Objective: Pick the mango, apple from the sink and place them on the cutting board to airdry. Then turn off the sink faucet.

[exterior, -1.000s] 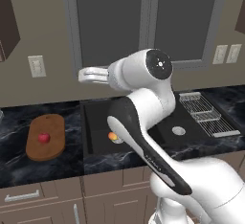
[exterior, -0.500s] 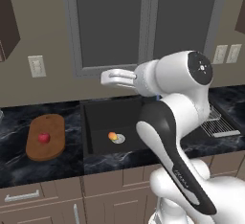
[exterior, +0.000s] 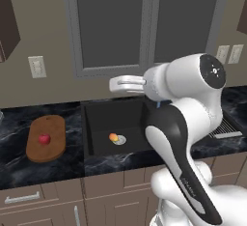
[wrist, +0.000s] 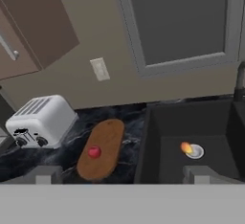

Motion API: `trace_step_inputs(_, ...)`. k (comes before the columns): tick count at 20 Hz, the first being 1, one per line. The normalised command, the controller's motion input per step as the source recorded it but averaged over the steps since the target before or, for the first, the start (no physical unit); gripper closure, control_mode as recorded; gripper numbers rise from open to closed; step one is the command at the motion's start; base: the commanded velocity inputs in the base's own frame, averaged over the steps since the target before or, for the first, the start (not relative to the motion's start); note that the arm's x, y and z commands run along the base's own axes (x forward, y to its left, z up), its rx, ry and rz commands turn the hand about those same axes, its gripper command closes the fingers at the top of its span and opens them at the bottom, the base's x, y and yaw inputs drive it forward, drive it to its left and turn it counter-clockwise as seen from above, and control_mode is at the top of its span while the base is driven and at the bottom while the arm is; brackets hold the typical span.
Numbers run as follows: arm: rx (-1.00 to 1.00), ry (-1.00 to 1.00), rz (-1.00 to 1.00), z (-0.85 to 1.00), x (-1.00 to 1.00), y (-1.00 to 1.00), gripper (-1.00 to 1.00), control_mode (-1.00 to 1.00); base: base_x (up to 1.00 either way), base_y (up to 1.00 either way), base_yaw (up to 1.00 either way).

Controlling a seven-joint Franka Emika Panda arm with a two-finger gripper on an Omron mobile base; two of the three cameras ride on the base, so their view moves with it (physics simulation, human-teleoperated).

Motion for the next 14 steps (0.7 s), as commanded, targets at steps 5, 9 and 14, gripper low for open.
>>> trace_step_inputs(5,-0.14,0.06,0.0,0.0,-0.29,-0.31,-1.0,-1.0,0.0,0.0,0.0)
trace_step_inputs(9,-0.03,0.05,0.0,0.0,-0.15,-0.38,-1.0,-1.0,0.0,0.0,0.0)
trace_step_inputs(14,-0.02,0.05,0.0,-0.06,0.0,-0.3,-1.0,-1.0,0.0,0.0,0.0)
